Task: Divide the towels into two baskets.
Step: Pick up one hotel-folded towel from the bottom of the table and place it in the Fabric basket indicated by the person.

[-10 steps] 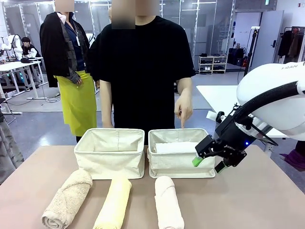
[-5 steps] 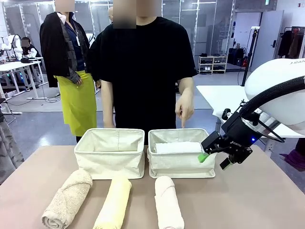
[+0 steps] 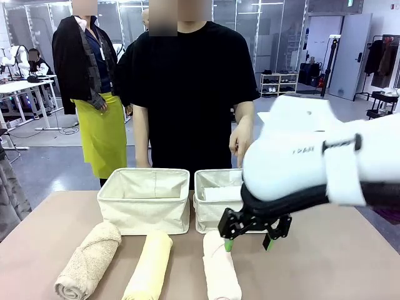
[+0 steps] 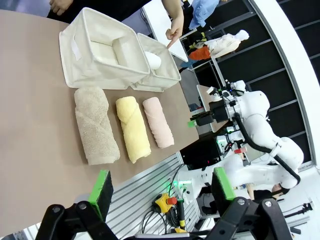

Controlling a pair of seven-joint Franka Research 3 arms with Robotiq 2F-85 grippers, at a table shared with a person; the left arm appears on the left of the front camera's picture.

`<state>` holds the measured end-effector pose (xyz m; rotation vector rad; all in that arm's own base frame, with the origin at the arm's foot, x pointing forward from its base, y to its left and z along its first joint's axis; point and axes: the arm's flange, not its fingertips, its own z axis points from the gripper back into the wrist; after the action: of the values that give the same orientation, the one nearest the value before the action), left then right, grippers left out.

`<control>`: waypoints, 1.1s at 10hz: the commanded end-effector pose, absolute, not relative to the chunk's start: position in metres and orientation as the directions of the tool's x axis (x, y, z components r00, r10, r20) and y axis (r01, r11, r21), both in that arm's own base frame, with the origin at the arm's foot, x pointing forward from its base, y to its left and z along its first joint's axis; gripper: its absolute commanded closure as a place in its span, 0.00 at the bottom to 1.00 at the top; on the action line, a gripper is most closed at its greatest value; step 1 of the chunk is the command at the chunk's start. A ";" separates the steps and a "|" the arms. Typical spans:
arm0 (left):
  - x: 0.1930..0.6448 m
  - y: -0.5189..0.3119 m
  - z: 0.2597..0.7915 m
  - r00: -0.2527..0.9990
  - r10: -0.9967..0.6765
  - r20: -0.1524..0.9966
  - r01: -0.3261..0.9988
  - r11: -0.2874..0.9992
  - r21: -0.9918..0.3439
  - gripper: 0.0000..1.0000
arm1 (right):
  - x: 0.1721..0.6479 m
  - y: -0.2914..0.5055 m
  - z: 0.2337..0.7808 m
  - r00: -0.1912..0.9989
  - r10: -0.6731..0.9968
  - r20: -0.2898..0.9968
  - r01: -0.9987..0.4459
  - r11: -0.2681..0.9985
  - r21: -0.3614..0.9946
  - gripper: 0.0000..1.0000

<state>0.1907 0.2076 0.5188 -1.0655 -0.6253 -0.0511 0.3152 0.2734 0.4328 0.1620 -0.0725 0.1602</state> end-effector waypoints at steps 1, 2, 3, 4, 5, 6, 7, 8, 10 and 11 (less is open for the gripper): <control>0.188 0.208 0.521 0.824 0.254 0.507 0.343 0.489 -0.802 0.00 | 0.320 0.304 0.419 0.989 0.093 0.112 -0.099 0.994 0.043 0.00; 0.188 0.208 0.521 0.824 0.254 0.507 0.343 0.489 -0.802 0.00 | 0.319 0.316 0.407 0.986 0.118 0.116 -0.121 0.992 0.025 0.00; 0.188 0.208 0.521 0.824 0.254 0.507 0.343 0.489 -0.802 0.00 | 0.320 0.326 0.396 0.986 0.123 0.110 -0.125 0.992 0.008 0.00; 0.188 0.208 0.521 0.824 0.254 0.507 0.343 0.489 -0.802 0.00 | 0.322 0.334 0.388 0.988 0.100 0.121 -0.103 0.994 0.019 0.00; 0.188 0.208 0.521 0.824 0.254 0.507 0.343 0.489 -0.802 0.00 | 0.323 0.346 0.375 0.988 0.069 0.138 -0.070 0.998 0.002 0.00; 0.188 0.208 0.521 0.824 0.254 0.507 0.343 0.489 -0.802 0.00 | 0.326 0.352 0.367 0.988 0.032 0.150 -0.033 0.999 0.008 0.00; 0.188 0.208 0.521 0.824 0.254 0.507 0.343 0.489 -0.802 0.00 | 0.329 0.356 0.361 0.990 0.015 0.144 -0.016 1.000 0.012 0.00; 0.188 0.208 0.521 0.824 0.254 0.507 0.343 0.489 -0.802 0.00 | 0.333 0.358 0.353 0.989 -0.002 0.146 0.001 1.000 0.013 0.00; 0.188 0.208 0.521 0.824 0.254 0.507 0.343 0.489 -0.802 0.00 | 0.339 0.362 0.341 0.989 -0.067 0.129 0.062 0.997 0.043 0.00; 0.188 0.208 0.521 0.824 0.254 0.507 0.343 0.489 -0.802 0.00 | 0.339 0.364 0.335 0.985 -0.086 0.152 0.082 0.996 0.036 0.00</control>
<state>0.1908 0.2075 0.5188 -1.0653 -0.6249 -0.0513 0.3384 0.3462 0.3440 0.0347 -0.1045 -0.0203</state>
